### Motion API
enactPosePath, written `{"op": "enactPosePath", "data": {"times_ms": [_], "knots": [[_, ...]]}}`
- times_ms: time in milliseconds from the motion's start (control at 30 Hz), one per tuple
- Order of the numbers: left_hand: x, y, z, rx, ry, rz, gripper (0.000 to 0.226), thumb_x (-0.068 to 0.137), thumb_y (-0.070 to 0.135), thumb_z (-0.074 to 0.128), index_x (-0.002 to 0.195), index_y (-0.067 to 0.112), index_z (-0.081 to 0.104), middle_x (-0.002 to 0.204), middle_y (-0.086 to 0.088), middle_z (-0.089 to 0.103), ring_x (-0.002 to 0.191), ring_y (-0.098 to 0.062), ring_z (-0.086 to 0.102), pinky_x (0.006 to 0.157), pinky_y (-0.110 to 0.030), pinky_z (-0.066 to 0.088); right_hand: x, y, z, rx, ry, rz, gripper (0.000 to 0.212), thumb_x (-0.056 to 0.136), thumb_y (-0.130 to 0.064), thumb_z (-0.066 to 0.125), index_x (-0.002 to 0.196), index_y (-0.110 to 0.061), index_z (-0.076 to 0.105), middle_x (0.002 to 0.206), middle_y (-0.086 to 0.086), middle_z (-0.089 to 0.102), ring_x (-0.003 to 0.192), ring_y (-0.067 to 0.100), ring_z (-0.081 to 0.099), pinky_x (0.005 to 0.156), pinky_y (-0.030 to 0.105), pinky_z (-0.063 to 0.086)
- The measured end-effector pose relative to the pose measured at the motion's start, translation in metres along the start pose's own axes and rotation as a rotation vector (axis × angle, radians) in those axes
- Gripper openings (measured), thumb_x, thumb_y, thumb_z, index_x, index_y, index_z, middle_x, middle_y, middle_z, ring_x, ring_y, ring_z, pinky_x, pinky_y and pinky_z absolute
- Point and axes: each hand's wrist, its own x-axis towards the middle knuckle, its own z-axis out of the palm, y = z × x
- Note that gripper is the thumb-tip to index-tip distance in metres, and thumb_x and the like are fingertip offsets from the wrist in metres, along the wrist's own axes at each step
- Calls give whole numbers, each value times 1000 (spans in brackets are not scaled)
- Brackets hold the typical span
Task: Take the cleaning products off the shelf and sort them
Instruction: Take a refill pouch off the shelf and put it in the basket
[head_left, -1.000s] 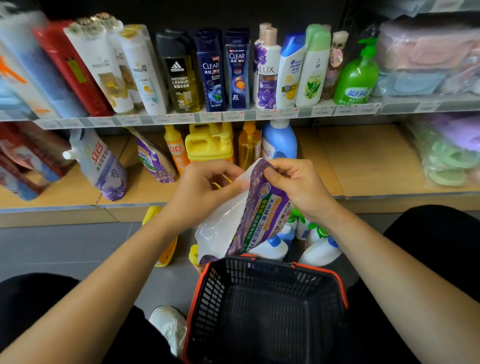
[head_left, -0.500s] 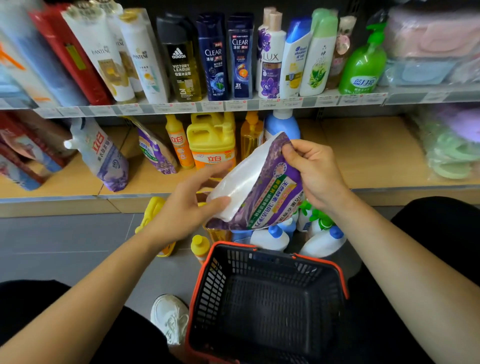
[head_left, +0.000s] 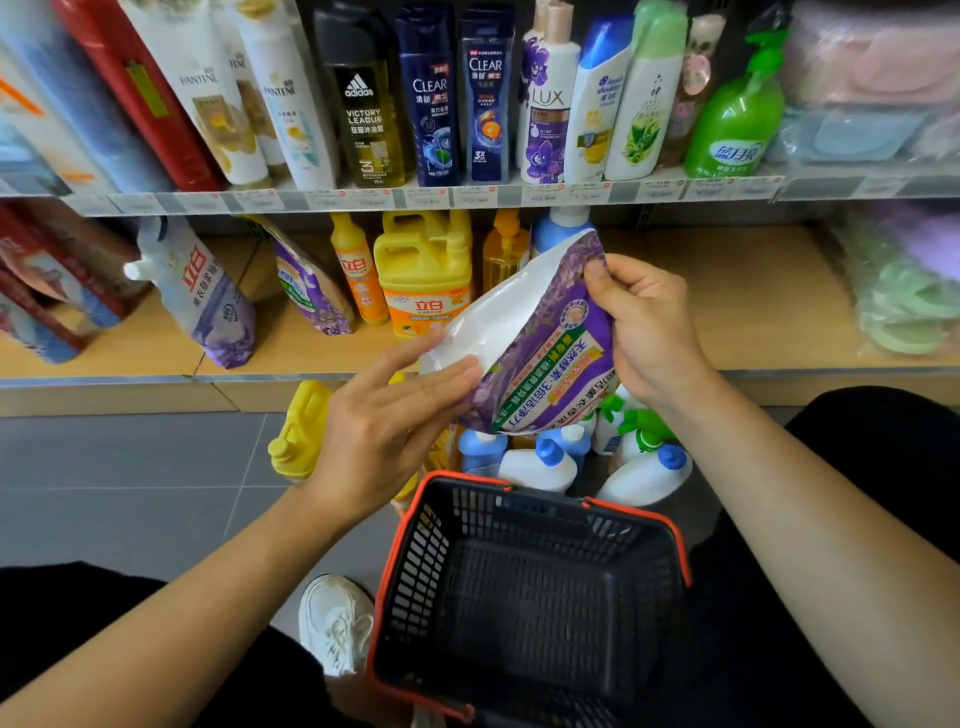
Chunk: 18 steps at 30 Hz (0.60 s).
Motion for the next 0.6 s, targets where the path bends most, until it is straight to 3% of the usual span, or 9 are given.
{"op": "enactPosePath", "data": {"times_ms": [100,267,367,500,600], "knots": [[-2,1,-4,61,142,-23,22,86,10,82,106,1,77,108,-5,76,108,-28,71,80,-45,60,1,1,0,26,-6,4,17,100,-12,57,98,-9,74,90,12,76,80,22,73,74,37,60],[-2,-2,-7,96,206,-114,19,83,17,85,83,0,76,87,-7,75,100,-27,72,82,-40,58,2,0,0,41,-9,1,17,100,-14,58,101,-7,74,94,15,76,84,25,73,77,39,59],[1,-6,-5,102,152,-276,20,88,24,79,91,6,71,92,-4,71,103,-22,68,86,-33,54,2,-2,0,45,-3,10,18,100,-14,57,104,-6,73,97,17,76,87,28,73,82,44,60],[6,-7,-6,-243,163,-541,15,91,23,73,102,16,66,102,3,70,93,-12,69,78,-29,59,0,-6,2,27,-1,18,19,100,-14,57,109,-3,70,101,19,75,91,30,72,83,43,60],[13,-10,-6,-295,231,-630,26,89,28,74,109,17,62,108,1,65,92,-13,68,75,-27,58,-1,-8,5,73,13,46,20,100,-14,57,110,-2,70,105,20,74,94,31,72,84,44,60]]}}
